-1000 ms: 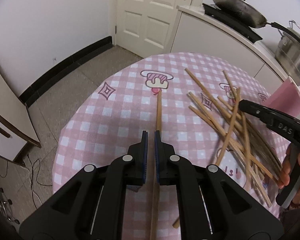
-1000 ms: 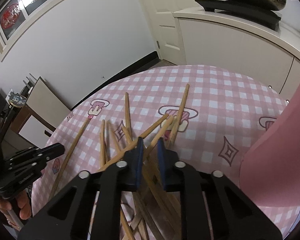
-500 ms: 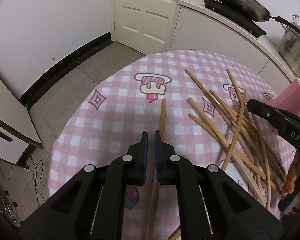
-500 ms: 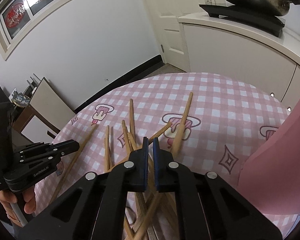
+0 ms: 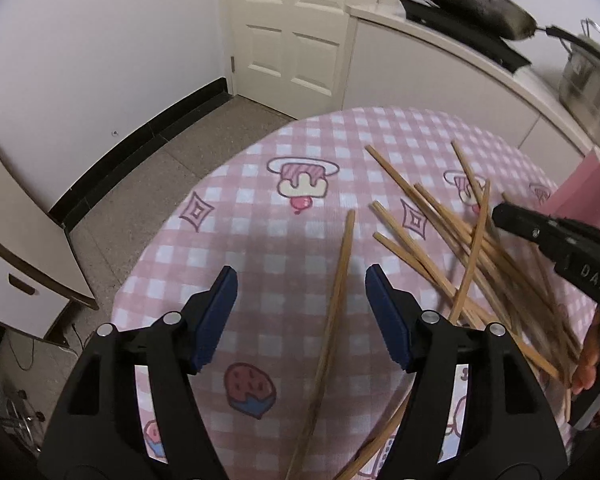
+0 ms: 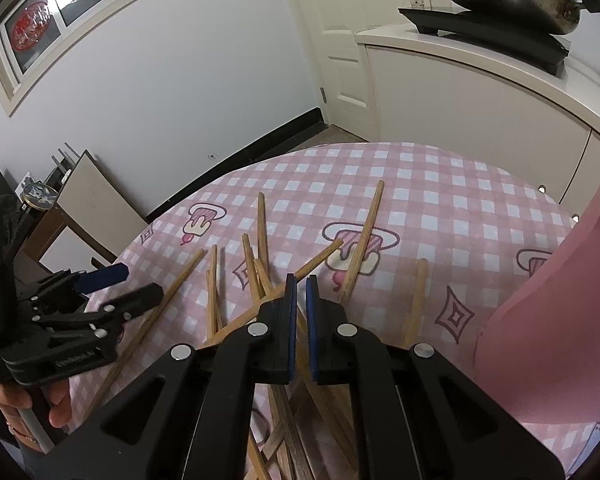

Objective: Organize utensils

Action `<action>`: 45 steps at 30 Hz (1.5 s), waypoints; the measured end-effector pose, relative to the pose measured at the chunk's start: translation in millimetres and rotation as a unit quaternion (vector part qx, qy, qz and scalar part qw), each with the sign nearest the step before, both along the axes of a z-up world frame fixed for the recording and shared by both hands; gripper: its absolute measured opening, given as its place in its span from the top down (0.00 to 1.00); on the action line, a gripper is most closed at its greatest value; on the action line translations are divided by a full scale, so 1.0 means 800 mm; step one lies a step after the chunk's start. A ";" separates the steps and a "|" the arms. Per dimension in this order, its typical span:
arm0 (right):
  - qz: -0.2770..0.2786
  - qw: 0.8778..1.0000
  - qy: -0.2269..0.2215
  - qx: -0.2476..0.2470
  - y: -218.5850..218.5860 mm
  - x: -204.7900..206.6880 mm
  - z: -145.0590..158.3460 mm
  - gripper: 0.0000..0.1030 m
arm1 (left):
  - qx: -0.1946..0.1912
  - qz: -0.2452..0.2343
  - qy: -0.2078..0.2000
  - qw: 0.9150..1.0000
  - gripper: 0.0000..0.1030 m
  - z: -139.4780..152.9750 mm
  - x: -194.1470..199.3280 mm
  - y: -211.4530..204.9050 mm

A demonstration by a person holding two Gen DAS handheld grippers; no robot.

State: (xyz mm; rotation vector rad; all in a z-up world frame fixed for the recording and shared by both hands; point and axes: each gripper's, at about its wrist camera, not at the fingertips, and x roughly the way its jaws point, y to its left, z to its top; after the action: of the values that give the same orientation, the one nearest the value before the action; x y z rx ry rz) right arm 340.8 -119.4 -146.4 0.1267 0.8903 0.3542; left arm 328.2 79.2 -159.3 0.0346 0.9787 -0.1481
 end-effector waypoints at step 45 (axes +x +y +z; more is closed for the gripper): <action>0.001 0.995 -0.028 0.096 0.012 -0.010 0.053 0.96 | -0.044 0.000 -0.059 0.997 0.95 0.073 -0.036 -0.004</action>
State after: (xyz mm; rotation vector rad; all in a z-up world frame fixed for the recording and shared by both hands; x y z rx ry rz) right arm 333.0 -109.9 -104.0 0.2917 0.7992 0.4434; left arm 299.5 75.7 -100.9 -0.0363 0.8535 -0.1876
